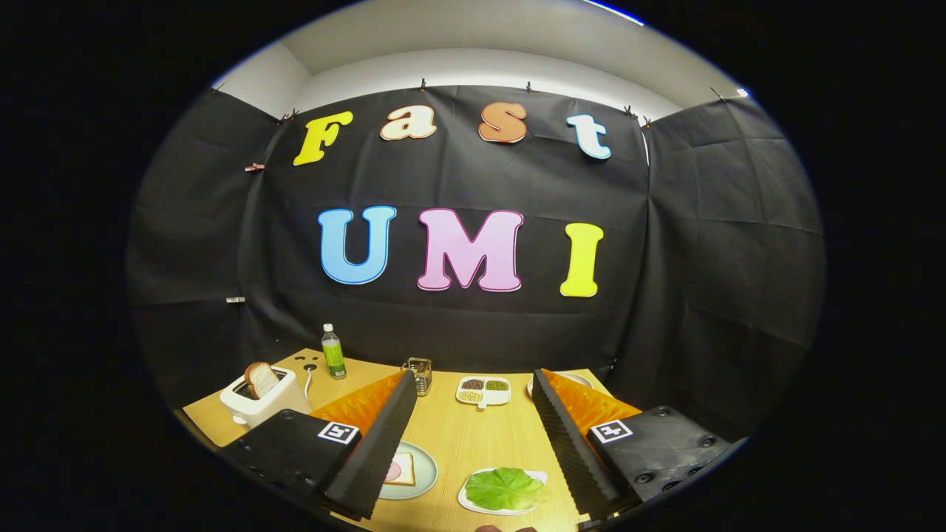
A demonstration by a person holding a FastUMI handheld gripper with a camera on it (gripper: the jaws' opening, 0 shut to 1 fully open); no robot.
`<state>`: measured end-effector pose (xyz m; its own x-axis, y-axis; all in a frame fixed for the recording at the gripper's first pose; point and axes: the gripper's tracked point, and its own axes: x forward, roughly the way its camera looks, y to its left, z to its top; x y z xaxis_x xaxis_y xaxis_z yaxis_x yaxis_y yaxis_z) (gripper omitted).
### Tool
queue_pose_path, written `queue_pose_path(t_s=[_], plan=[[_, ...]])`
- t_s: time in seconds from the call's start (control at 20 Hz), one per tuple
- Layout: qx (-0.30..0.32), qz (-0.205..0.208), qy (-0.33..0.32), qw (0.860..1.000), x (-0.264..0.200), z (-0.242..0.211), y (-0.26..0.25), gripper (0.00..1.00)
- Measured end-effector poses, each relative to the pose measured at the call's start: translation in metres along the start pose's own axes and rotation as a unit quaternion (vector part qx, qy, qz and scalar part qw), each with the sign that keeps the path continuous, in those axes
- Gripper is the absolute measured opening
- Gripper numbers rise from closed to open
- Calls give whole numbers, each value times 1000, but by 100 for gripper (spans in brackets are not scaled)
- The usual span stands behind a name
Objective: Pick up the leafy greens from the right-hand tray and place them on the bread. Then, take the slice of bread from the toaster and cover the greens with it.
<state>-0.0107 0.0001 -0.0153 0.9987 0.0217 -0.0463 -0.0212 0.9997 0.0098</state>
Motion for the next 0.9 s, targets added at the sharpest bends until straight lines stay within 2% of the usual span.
queue_pose_path(t_s=[0.55,0.9], plan=[[12,17,27,999,5,-16,8,97],[15,31,80,996,14,-56,11,98]])
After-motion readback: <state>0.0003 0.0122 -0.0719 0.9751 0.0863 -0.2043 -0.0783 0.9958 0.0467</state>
